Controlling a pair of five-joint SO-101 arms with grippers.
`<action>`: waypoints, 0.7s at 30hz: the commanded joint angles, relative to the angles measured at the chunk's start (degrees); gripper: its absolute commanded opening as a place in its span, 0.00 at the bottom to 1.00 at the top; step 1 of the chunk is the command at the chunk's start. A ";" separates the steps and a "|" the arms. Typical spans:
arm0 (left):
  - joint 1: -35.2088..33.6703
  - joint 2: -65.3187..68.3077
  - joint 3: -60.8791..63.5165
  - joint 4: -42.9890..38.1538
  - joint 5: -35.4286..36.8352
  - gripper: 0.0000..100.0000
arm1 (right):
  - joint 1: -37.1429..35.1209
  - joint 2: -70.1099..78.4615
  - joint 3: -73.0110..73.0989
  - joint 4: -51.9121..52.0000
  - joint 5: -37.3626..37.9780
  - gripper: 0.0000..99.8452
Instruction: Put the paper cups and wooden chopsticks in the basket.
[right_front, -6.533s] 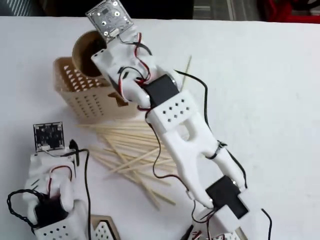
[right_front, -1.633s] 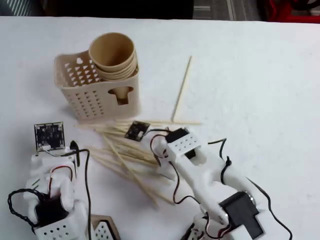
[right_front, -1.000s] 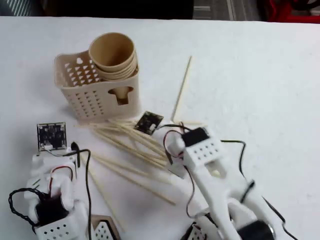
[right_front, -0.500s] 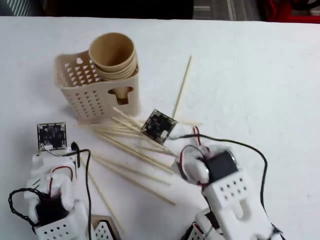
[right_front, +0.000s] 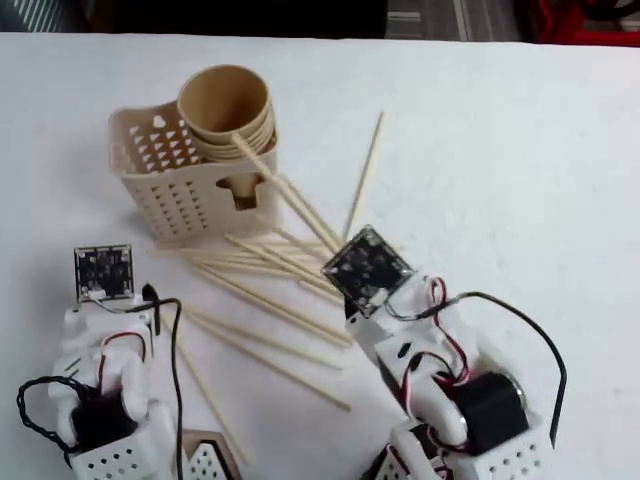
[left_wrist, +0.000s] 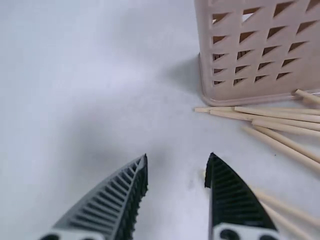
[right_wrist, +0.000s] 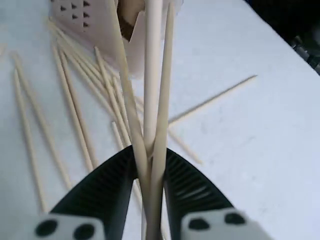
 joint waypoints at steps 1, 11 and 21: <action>-0.22 -0.57 -0.35 -1.32 -0.44 0.20 | 0.31 -2.33 -1.67 -3.82 -3.34 0.02; -0.22 -0.57 -0.35 -1.32 -0.44 0.20 | -6.11 2.59 1.49 -5.76 -6.68 0.02; -0.22 -0.57 -0.35 -1.32 -0.44 0.20 | -14.37 13.23 13.19 -6.11 -6.15 0.02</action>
